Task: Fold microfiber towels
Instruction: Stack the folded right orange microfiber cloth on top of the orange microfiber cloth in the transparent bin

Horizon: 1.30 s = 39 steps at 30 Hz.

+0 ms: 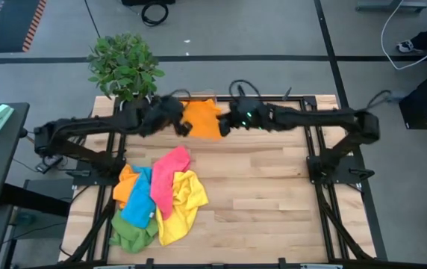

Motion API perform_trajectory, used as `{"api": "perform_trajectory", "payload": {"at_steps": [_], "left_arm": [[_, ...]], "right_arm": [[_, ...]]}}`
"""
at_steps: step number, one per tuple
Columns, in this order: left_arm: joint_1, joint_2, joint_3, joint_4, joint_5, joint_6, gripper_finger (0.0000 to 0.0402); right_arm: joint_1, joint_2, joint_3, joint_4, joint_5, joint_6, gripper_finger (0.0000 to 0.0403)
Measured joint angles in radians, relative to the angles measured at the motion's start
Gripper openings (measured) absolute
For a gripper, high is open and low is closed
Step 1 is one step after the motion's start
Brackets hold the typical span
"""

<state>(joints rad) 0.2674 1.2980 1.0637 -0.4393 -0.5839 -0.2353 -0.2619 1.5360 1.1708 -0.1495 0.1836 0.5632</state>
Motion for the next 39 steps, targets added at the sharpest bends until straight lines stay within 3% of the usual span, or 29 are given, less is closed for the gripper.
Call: {"api": "perform_trajectory", "payload": {"at_steps": [6,14,25,39], "left_arm": [[0.192,0.038,-0.004,-0.083,0.079,0.068,0.0008],[0.321,0.132,-0.011,-0.07,0.141,0.148,0.0008],[0.376,0.281,-0.01,0.034,0.189,0.181,0.0008],[0.424,0.311,-0.009,0.11,0.193,0.2,0.0008]], "right_arm": [[-0.106,0.222,0.208,-0.029,-0.06,-0.082,0.0],[-0.186,0.386,0.345,-0.072,-0.131,-0.098,0.0],[-0.238,0.455,0.359,-0.057,-0.14,-0.103,0.0],[-0.28,0.499,0.361,0.0,-0.165,-0.107,0.0005]]}}
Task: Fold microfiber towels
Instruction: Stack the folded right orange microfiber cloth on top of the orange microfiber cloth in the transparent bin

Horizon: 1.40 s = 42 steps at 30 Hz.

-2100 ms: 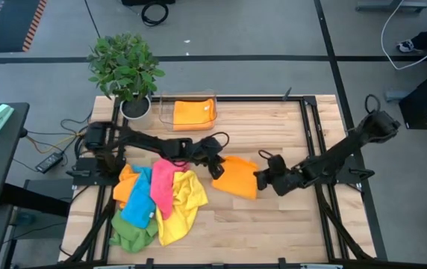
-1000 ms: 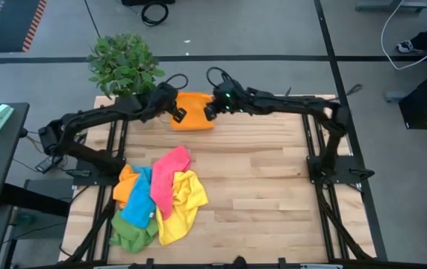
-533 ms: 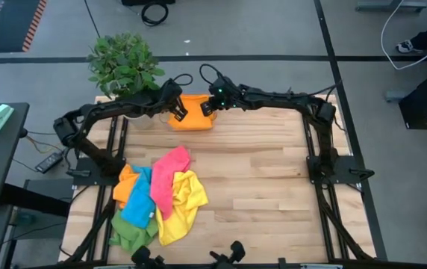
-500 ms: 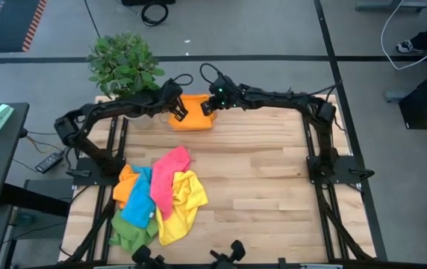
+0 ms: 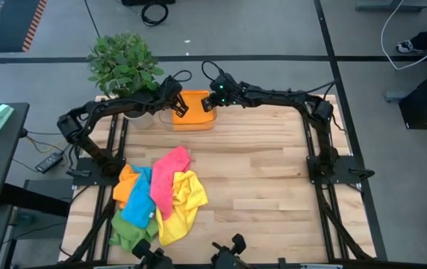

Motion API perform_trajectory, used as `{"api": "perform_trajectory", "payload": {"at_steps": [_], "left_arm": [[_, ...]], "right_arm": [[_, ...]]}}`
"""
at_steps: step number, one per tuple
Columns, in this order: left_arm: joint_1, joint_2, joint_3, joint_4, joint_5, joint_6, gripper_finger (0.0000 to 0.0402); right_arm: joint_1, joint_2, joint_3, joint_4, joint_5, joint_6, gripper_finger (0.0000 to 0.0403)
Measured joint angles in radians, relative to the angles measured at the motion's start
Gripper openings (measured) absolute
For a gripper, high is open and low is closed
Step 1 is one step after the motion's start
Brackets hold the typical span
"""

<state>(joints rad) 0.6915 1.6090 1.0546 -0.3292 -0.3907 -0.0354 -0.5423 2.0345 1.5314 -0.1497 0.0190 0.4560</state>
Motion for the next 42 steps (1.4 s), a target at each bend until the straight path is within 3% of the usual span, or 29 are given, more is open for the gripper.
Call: {"api": "perform_trajectory", "payload": {"at_steps": [5,17,25,29,34,38,42], "left_arm": [[0.028,0.056,0.0,-0.004,0.079,-0.005,0.0018],[0.03,0.08,0.044,-0.099,0.069,-0.077,0.0197],[0.005,0.073,0.206,-0.278,0.073,-0.023,0.0236],[-0.027,0.07,0.28,-0.373,0.175,-0.005,0.023],[-0.061,0.085,0.261,-0.349,0.251,-0.06,0.0191],[-0.062,0.151,0.245,-0.324,0.266,-0.084,0.0123],[-0.06,0.237,0.245,-0.303,0.269,-0.083,0.0028]], "right_arm": [[-0.001,-0.002,-0.002,-0.008,-0.015,-0.008,0.0014],[-0.064,-0.011,-0.002,-0.03,-0.084,0.037,0.014],[-0.091,-0.103,-0.002,-0.039,-0.117,-0.007,0.0187],[-0.088,-0.21,-0.002,-0.079,-0.117,-0.066,0.0187],[-0.083,-0.349,-0.002,-0.234,-0.086,-0.131,0.0183],[-0.076,-0.422,-0.002,-0.387,-0.07,-0.139,0.0182],[-0.065,-0.447,-0.002,-0.51,-0.051,-0.15,0.0181]]}}
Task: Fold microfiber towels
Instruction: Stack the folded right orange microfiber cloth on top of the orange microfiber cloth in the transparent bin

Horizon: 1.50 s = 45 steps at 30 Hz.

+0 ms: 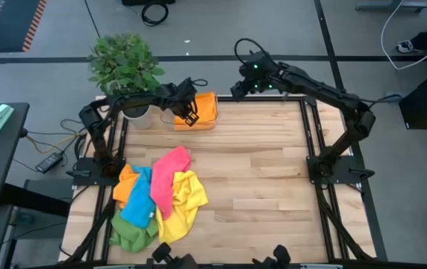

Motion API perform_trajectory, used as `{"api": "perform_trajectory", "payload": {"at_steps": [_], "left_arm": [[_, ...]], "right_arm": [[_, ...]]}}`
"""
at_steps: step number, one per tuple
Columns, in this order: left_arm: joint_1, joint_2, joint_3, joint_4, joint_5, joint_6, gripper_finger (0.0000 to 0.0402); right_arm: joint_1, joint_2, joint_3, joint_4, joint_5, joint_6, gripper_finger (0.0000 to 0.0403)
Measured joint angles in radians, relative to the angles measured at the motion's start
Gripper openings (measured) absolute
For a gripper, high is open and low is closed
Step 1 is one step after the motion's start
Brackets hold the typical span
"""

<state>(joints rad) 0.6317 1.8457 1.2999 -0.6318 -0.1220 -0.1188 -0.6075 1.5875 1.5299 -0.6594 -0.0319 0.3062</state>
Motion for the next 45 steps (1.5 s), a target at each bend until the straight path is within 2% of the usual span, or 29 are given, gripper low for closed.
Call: {"api": "perform_trajectory", "payload": {"at_steps": [2,10,13,22,28,32,35,39,42,45], "left_arm": [[0.003,0.024,0.0,0.0,0.0,0.0,0.0011],[0.011,0.086,0.001,0.005,0.0,0.0,0.0007],[0.011,0.098,0.001,-0.008,0.029,0.0,0.0012],[0.011,0.098,0.02,-0.217,0.157,0.0,0.0012],[0.004,0.066,0.104,-0.285,0.158,-0.006,0.0007],[0.005,0.055,0.196,-0.269,0.134,-0.023,0.0016],[0.006,0.067,0.23,-0.15,0.129,-0.026,0.0007],[0.006,0.111,0.231,0.002,0.143,-0.039,0.001],[0.003,0.157,0.236,0.035,0.2,-0.054,0.0006],[-0.003,0.203,0.233,0.057,0.204,-0.053,0.0007]], "right_arm": [[0.009,0.0,0.0,-0.033,0.008,0.0,0.0181],[0.034,0.006,-0.043,-0.041,0.012,-0.003,0.0181],[0.036,0.006,-0.072,-0.042,0.013,-0.003,0.0181],[0.037,0.006,-0.122,-0.014,0.013,-0.001,0.0181],[0.037,0.006,-0.126,0.003,0.013,-0.004,0.0181],[0.037,0.006,-0.126,0.004,0.013,-0.004,0.0181],[0.037,0.006,-0.126,0.004,0.013,-0.003,0.0181],[0.042,0.006,-0.126,-0.012,0.004,0.009,0.0181],[0.053,0.002,-0.126,-0.046,0.002,0.008,0.0181],[0.063,-0.004,-0.126,-0.068,0.005,0.008,0.0181]]}}
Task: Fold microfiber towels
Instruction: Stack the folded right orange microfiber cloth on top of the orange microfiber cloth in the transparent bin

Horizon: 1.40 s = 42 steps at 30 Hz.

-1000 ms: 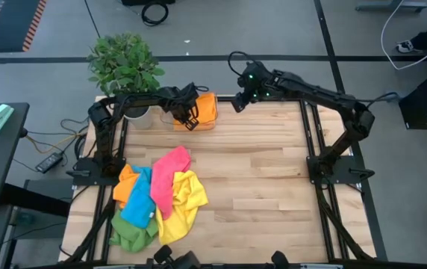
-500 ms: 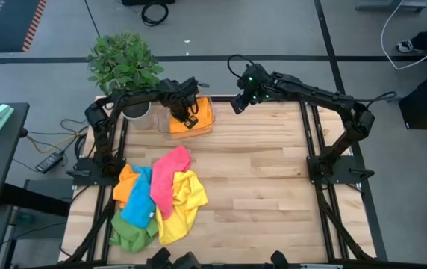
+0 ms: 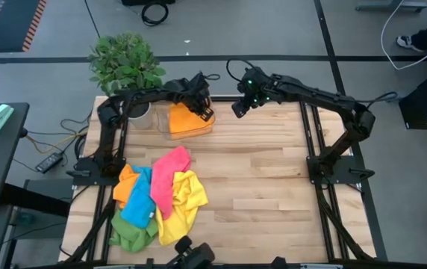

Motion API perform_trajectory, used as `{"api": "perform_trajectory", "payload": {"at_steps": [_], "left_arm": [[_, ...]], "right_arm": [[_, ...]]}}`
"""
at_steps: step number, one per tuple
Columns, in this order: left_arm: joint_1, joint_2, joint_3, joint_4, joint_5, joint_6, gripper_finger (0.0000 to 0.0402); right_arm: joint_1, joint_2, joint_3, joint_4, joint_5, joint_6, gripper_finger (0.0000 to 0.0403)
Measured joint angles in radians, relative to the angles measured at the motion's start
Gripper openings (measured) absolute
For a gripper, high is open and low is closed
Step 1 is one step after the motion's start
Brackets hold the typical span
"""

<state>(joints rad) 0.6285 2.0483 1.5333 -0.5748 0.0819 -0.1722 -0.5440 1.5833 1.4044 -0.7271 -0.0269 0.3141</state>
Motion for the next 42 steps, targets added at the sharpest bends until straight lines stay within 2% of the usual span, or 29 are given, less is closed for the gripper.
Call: {"api": "perform_trajectory", "payload": {"at_steps": [5,9,12,16,20,24,28,34,39,42], "left_arm": [[0.0,0.027,0.0,0.129,-0.034,-0.015,0.0009],[0.0,0.019,0.0,0.118,-0.081,-0.022,0.0006],[0.0,-0.029,-0.001,0.027,-0.085,0.009,0.0013],[-0.016,-0.107,0.0,-0.212,-0.094,0.084,0.0007],[-0.019,-0.12,-0.004,-0.361,-0.176,0.146,0.001],[0.013,-0.11,-0.06,-0.33,-0.223,0.174,0.0008],[0.035,-0.11,-0.115,-0.262,-0.328,0.215,0.0007],[0.062,-0.111,-0.174,-0.211,-0.334,0.244,0.0005],[0.05,-0.131,-0.172,-0.235,-0.432,0.241,0.0009],[0.011,-0.197,-0.152,-0.241,-0.442,0.237,0.0005]], "right_arm": [[0.018,-0.001,0.0,-0.006,0.0,0.004,0.0181],[0.026,-0.001,0.0,-0.006,0.004,0.005,0.0181],[0.03,-0.001,0.0,-0.02,0.004,0.007,0.0181],[0.032,-0.001,0.0,-0.026,0.004,0.007,0.0181],[0.036,-0.001,0.0,-0.02,0.004,-0.002,0.0181],[0.042,-0.001,0.001,-0.012,0.005,-0.005,0.0181],[0.051,-0.001,0.001,-0.014,0.005,-0.02,0.0181],[0.059,-0.001,0.001,-0.023,0.022,-0.03,0.0181],[0.063,-0.001,0.001,-0.041,0.023,-0.05,0.0181],[0.063,-0.001,0.001,-0.066,0.023,-0.065,0.0181]]}}
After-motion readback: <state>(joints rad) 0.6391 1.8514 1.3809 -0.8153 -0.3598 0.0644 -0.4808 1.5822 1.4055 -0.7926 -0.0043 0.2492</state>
